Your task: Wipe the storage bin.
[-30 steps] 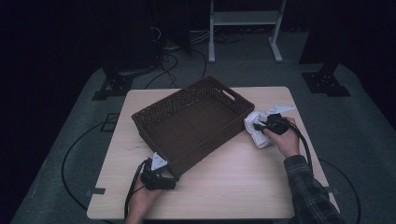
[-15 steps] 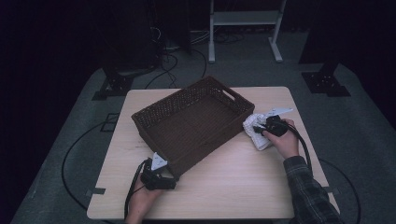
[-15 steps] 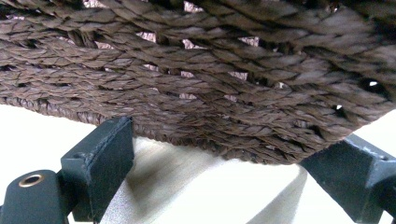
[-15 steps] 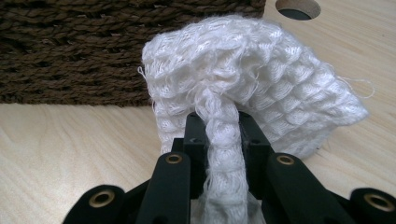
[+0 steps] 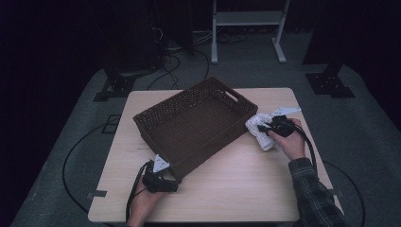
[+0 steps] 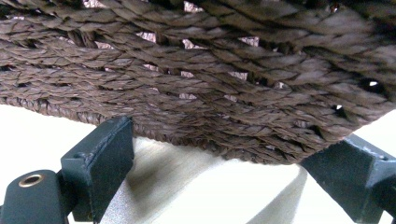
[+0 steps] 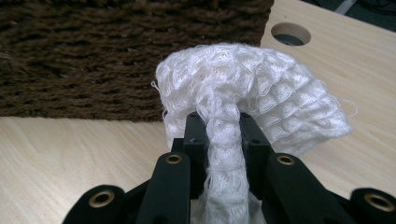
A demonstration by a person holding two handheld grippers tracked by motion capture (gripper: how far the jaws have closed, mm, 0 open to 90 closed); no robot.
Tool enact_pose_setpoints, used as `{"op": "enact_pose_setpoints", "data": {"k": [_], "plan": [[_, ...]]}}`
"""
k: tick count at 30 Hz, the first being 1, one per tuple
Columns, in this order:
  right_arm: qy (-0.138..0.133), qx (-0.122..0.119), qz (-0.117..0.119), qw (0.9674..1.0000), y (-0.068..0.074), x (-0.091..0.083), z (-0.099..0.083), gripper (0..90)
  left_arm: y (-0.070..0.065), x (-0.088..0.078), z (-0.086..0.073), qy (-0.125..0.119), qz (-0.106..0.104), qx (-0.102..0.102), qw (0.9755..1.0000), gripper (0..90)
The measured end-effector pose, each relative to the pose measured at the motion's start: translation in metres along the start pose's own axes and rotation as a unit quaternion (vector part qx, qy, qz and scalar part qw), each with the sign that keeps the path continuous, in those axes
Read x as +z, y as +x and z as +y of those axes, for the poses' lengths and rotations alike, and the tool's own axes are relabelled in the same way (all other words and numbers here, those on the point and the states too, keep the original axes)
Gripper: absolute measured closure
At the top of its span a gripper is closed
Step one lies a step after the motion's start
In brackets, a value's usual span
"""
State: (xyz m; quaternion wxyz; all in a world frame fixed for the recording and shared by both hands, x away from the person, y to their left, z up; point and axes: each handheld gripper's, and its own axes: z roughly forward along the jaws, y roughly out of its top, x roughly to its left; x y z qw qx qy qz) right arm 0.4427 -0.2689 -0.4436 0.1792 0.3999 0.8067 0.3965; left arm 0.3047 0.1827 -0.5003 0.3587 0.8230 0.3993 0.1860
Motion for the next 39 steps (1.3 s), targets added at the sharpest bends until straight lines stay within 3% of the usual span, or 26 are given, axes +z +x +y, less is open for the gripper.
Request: {"op": "enact_pose_setpoints", "data": {"k": [14,22,30,39], "plan": [[-0.021,-0.015,0.003,0.9997,0.007,-0.018,0.011,77.1,0.0,0.0,0.0,-0.001,0.0,0.0,1.0,10.2],[-0.021,-0.019,0.006,0.9996,0.01,-0.018,0.012,77.0,0.0,0.0,0.0,0.0,0.0,0.0,1.0,10.2],[-0.008,-0.019,0.008,0.9998,0.012,-0.01,0.008,76.9,0.0,0.0,0.0,0.0,0.0,0.0,1.0,10.1],[0.026,-0.015,0.015,0.9995,0.011,0.009,-0.004,77.0,0.0,0.0,0.0,0.0,0.0,0.0,1.0,10.1]]}}
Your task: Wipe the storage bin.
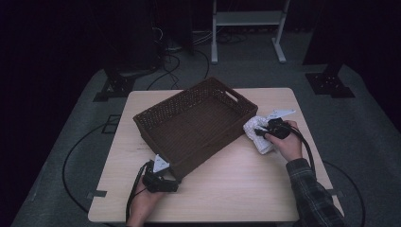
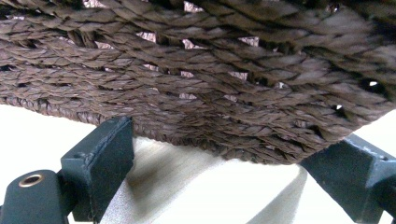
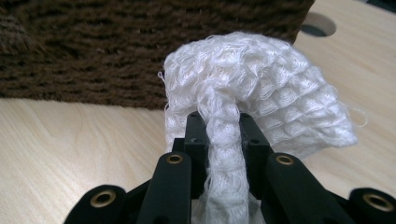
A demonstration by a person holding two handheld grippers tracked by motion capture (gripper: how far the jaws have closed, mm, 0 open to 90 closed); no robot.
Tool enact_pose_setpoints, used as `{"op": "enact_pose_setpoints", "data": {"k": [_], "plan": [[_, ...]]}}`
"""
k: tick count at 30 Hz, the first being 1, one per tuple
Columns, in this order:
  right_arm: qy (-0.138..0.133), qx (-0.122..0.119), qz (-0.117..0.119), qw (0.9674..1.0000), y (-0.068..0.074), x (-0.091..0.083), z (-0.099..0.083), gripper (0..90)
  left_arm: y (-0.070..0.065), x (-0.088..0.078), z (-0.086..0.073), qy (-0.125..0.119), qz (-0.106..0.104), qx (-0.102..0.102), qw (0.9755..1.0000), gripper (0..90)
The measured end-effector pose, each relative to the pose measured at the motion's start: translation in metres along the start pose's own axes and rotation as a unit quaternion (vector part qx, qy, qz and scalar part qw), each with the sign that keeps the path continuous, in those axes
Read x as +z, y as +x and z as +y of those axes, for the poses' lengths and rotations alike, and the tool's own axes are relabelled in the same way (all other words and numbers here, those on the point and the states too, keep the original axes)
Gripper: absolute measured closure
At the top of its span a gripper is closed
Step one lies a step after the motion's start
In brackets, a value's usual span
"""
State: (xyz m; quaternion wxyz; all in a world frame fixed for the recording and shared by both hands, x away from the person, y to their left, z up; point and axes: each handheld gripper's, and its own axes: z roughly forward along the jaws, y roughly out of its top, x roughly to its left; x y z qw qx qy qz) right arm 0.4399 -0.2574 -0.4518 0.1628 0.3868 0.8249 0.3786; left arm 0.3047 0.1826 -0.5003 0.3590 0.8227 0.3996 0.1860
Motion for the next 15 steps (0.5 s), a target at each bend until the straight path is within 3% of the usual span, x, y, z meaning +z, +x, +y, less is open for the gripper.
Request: {"op": "enact_pose_setpoints", "data": {"k": [12,15], "plan": [[0.031,-0.012,0.003,0.9994,0.003,0.013,-0.008,76.9,0.0,0.0,0.0,0.0,0.0,0.0,1.0,10.1],[0.024,-0.014,0.003,0.9996,0.004,0.01,-0.006,77.0,0.0,0.0,0.0,0.0,0.0,0.0,1.0,10.1]]}}
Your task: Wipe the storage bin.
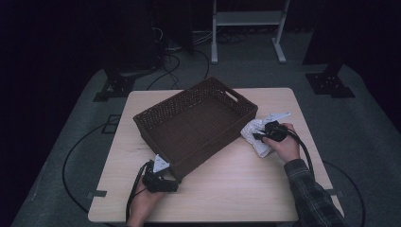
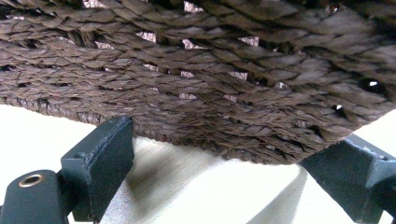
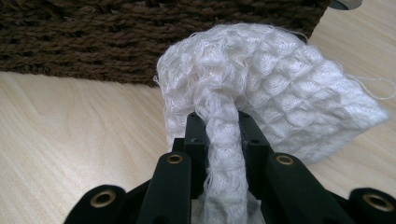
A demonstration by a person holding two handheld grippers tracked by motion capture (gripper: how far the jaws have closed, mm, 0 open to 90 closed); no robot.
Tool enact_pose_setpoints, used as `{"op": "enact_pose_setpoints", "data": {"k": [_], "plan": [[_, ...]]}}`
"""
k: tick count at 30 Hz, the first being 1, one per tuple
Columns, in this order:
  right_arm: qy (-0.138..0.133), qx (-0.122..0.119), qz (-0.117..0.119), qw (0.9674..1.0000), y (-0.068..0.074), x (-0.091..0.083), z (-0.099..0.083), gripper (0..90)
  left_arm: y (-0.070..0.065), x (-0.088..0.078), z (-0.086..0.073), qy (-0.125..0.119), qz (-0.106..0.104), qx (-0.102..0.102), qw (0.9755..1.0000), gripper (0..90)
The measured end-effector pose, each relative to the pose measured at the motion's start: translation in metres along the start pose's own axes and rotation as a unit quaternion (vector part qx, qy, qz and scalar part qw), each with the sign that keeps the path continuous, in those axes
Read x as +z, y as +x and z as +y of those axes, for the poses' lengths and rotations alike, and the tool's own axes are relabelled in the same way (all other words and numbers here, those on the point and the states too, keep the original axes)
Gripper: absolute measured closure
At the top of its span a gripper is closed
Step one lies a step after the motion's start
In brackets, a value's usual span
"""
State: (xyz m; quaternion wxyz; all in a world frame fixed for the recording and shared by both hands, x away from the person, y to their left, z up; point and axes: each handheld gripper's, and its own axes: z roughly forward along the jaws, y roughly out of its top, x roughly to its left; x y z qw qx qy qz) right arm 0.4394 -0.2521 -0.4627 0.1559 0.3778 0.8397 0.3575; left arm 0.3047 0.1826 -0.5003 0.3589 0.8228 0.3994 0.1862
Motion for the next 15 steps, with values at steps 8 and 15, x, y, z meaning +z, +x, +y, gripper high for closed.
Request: {"op": "enact_pose_setpoints", "data": {"k": [8,15], "plan": [[-0.056,0.006,0.006,0.9984,0.003,-0.024,0.01,77.1,0.0,0.0,0.0,0.0,0.0,0.0,1.0,10.1],[-0.082,-0.001,0.003,0.9966,0.006,-0.041,0.017,77.1,0.0,0.0,0.0,0.0,0.0,0.0,1.0,10.1]]}}
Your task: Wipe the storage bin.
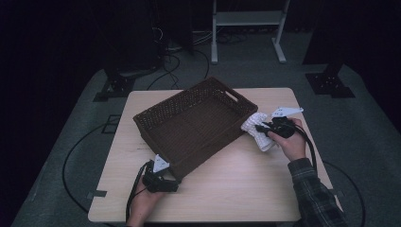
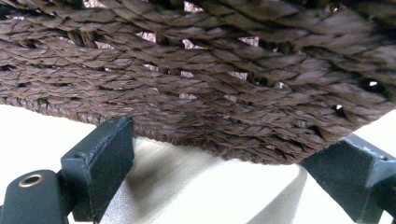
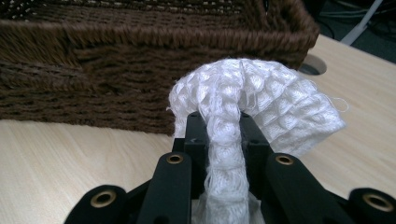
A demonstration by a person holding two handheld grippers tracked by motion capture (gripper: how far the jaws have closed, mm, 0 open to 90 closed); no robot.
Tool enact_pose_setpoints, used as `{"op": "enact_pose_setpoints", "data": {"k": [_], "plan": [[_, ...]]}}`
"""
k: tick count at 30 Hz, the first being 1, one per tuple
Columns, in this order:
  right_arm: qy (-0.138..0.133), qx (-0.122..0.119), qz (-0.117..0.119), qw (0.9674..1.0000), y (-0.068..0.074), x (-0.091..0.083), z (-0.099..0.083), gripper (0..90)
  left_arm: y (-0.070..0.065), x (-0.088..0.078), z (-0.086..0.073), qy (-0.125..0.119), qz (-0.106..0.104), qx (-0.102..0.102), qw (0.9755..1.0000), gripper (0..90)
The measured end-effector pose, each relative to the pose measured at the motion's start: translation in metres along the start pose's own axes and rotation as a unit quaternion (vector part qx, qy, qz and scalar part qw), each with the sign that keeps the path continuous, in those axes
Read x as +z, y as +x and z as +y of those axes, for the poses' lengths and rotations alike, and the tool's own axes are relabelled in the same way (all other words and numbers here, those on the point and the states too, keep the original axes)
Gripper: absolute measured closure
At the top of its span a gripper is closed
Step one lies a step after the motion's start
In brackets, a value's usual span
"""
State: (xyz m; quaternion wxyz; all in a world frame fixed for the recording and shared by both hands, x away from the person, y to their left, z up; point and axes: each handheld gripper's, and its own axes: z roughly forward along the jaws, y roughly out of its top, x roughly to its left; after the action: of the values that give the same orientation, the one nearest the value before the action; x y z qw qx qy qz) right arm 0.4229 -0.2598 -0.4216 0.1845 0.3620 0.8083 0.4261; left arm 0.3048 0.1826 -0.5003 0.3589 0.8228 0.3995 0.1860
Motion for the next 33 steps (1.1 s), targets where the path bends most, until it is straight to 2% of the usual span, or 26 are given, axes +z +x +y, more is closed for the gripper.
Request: {"op": "enact_pose_setpoints", "data": {"k": [11,19,27,33], "plan": [[-0.029,-0.018,0.003,0.9994,0.01,-0.017,0.013,77.0,0.0,0.0,0.0,0.0,0.0,0.001,1.0,10.2],[-0.031,-0.028,0.008,0.9991,0.015,-0.019,0.014,77.0,0.0,0.0,0.0,0.0,0.0,0.001,1.0,10.2],[-0.012,-0.036,0.013,0.9992,0.02,-0.01,0.01,76.9,0.0,0.0,0.0,0.0,0.0,0.001,1.0,10.1],[0.015,-0.032,0.02,0.9992,0.02,0.005,0.001,77.0,0.0,0.0,0.0,0.0,0.0,0.0,1.0,10.1]]}}
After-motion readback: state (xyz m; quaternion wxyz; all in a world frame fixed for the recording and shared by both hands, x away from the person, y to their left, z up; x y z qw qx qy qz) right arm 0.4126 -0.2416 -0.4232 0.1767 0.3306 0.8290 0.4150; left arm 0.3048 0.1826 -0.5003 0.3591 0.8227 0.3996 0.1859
